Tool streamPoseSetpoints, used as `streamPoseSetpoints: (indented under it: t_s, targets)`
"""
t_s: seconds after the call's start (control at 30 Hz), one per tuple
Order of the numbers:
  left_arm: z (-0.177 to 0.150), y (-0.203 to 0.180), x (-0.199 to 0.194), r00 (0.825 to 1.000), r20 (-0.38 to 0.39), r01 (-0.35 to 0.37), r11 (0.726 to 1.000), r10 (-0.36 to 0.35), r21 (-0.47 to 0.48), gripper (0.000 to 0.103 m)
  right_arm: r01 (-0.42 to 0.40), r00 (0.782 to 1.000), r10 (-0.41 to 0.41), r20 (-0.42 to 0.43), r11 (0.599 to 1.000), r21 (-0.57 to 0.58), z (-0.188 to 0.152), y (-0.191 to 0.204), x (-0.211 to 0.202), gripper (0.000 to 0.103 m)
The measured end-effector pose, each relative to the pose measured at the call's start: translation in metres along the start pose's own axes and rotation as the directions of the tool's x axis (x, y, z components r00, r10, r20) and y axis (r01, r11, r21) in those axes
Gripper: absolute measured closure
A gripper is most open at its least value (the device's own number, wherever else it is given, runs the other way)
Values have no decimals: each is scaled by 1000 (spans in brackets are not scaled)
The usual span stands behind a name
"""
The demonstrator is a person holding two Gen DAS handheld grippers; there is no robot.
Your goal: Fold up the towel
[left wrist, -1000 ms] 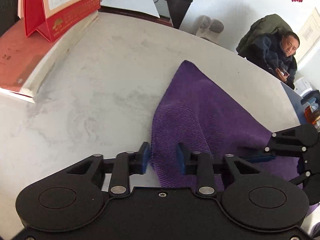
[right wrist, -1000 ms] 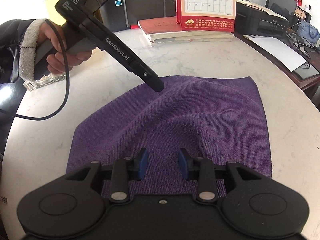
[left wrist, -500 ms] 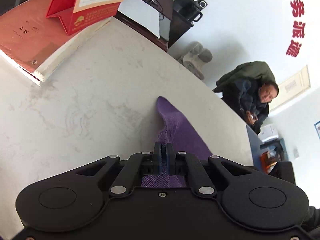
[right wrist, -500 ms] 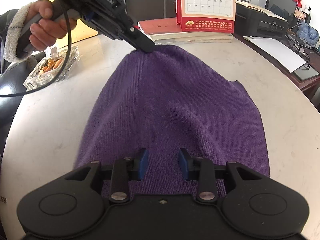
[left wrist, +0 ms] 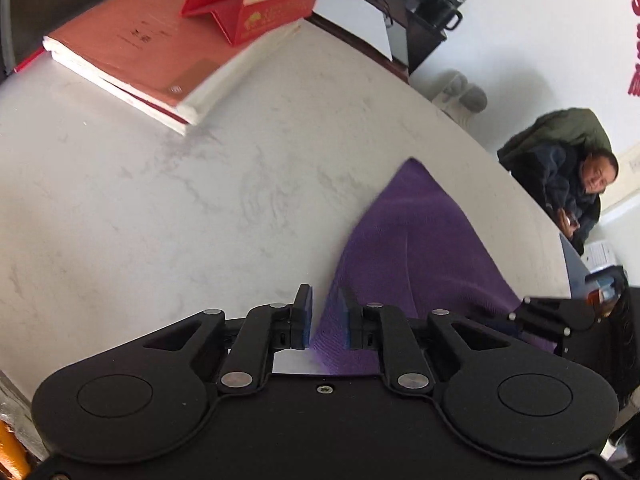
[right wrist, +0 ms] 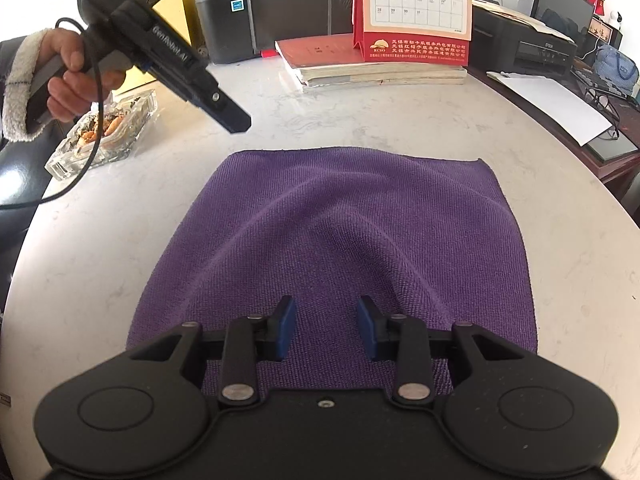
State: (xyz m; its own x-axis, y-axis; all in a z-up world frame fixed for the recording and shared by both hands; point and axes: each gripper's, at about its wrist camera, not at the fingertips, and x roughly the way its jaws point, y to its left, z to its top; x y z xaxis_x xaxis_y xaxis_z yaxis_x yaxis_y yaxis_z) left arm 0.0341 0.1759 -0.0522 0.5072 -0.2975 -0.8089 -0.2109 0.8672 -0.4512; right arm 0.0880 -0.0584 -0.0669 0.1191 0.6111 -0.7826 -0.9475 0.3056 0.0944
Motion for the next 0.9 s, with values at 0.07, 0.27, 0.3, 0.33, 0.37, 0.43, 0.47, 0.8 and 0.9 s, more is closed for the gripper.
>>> streamPoseSetpoints:
  t_s: [0.07,0.27,0.3,0.33,0.37,0.43,0.47,0.8,0.9]
  targets:
    - [-7,-3,7,1000,-27,-10,1000,10,11,72,3,1000,-3,-4,1000,-4,1,1,0,71]
    - [-18,-17,4,995,-11,-99,993,100,70,57,6,1000,-6,-6,1000,-4,1,1,1,71]
    - [-19,-20,3,994,-10,-112,991,113,79,55,6,1000,-6,-6,1000,-3,1,1,1,71]
    - [-21,-22,3,993,-13,-116,990,117,84,55,7,1000,-7,-6,1000,-3,1,1,1,71]
    - [-24,-23,4,993,-13,-119,989,120,89,55,8,1000,-8,-5,1000,-2,1,1,1,71]
    - [-26,-28,6,992,-4,-124,987,125,107,56,11,1000,-11,-4,1000,0,1,1,1,71]
    - [-27,-30,6,992,-2,-128,985,129,114,57,12,1000,-12,-3,1000,1,1,2,1,71]
    - [-16,-27,-17,997,68,44,997,-40,-64,98,14,1000,-14,-1,1000,1,-1,3,1,70]
    - [-10,-22,-38,987,116,125,984,-111,-123,98,12,1000,-12,-3,1000,-1,-1,3,1,70]
